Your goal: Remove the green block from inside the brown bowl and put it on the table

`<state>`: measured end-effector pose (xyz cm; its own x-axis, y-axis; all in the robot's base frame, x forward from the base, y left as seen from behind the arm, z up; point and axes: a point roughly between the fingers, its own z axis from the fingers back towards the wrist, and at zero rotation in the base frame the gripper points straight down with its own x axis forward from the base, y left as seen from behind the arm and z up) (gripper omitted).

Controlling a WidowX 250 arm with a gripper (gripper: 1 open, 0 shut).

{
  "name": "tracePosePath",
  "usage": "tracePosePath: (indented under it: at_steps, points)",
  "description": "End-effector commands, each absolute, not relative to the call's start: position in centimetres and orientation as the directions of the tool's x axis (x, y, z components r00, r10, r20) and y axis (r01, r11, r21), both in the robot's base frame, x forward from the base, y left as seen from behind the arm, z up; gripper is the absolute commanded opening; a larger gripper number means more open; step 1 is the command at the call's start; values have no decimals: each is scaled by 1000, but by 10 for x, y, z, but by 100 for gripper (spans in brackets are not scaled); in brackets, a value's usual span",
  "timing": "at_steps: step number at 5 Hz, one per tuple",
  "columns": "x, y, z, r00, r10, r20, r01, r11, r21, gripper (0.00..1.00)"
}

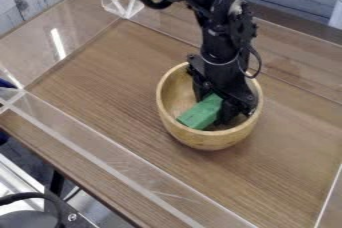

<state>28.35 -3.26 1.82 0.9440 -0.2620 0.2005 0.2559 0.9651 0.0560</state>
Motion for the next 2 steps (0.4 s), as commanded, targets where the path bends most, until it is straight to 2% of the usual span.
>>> tracePosePath:
  at_steps: [1, 2]
  points:
    - [278, -37, 20, 947, -256, 195, 251, 967, 50, 0]
    - [276, -41, 30, 948, -239, 209, 235, 971, 46, 0]
